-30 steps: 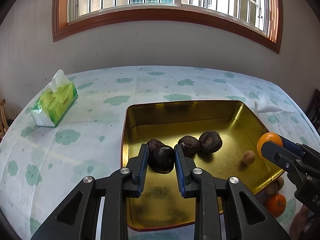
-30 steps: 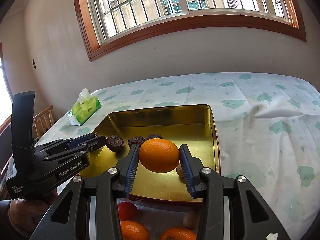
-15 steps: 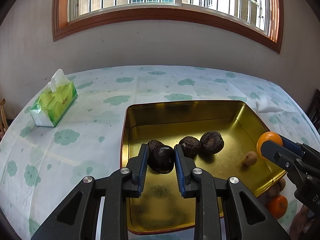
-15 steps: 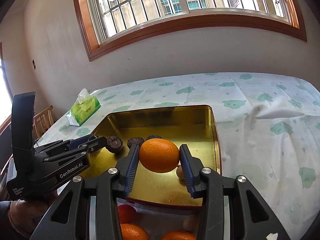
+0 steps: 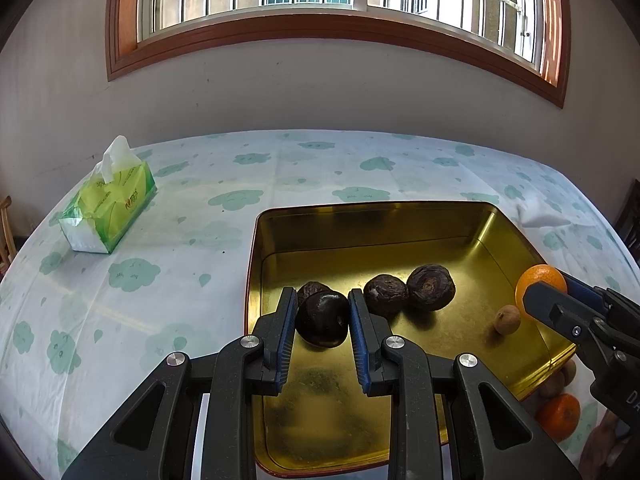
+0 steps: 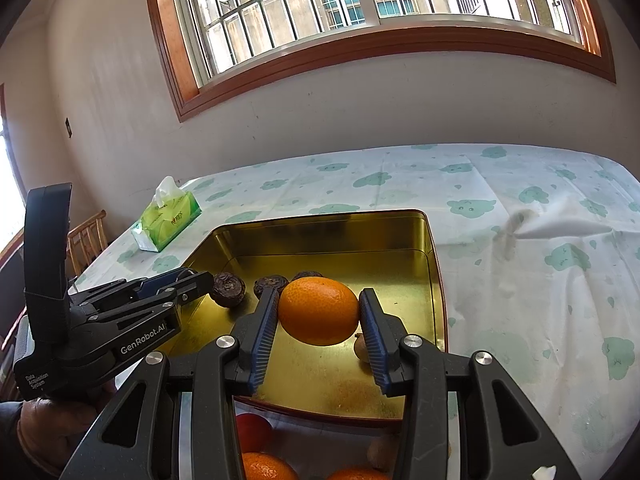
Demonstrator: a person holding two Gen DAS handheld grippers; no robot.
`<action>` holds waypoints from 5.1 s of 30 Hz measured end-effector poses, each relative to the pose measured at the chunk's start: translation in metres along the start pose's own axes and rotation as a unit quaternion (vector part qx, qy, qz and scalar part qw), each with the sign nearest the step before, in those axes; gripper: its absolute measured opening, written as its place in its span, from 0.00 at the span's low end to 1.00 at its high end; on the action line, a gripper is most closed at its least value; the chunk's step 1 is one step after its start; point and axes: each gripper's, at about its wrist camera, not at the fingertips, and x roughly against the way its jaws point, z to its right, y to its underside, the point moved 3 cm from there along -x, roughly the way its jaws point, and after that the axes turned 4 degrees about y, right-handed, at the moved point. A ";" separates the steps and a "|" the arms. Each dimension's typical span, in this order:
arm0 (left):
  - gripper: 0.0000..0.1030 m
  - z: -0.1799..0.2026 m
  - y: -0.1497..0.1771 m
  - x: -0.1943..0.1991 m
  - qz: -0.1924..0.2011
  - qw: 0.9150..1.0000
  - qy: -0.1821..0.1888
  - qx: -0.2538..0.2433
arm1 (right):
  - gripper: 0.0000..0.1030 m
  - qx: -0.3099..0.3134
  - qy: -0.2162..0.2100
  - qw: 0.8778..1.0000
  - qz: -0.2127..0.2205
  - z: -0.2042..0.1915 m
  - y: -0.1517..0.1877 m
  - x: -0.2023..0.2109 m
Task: Organize fruits
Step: 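Lower the black plum with the left gripper while the right lowers the orange into the tin, then open the left gripper to drop the plum while the right opens to release the orange, then withdraw both open grippers from the tin toward the fruits beside it, then grasp a tangerine with the left gripper while the right grasps a small brown round fruit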
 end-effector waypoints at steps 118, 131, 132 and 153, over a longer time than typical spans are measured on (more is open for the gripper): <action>0.38 0.109 0.096 0.045 -0.078 0.982 0.169 -0.030 | 0.54 -0.090 0.040 0.994 -0.051 0.104 0.062 0.049; 0.37 0.040 0.105 0.070 -0.057 0.991 0.117 -0.003 | 0.45 -0.050 0.030 0.996 -0.069 0.084 0.060 0.041; 0.37 0.036 0.105 0.069 -0.058 0.992 0.115 0.003 | 0.44 -0.052 0.026 0.996 -0.075 0.083 0.059 0.038; 0.38 0.035 0.110 0.066 -0.045 0.992 0.115 -0.009 | 0.20 -0.019 0.021 0.996 -0.080 0.069 0.051 0.038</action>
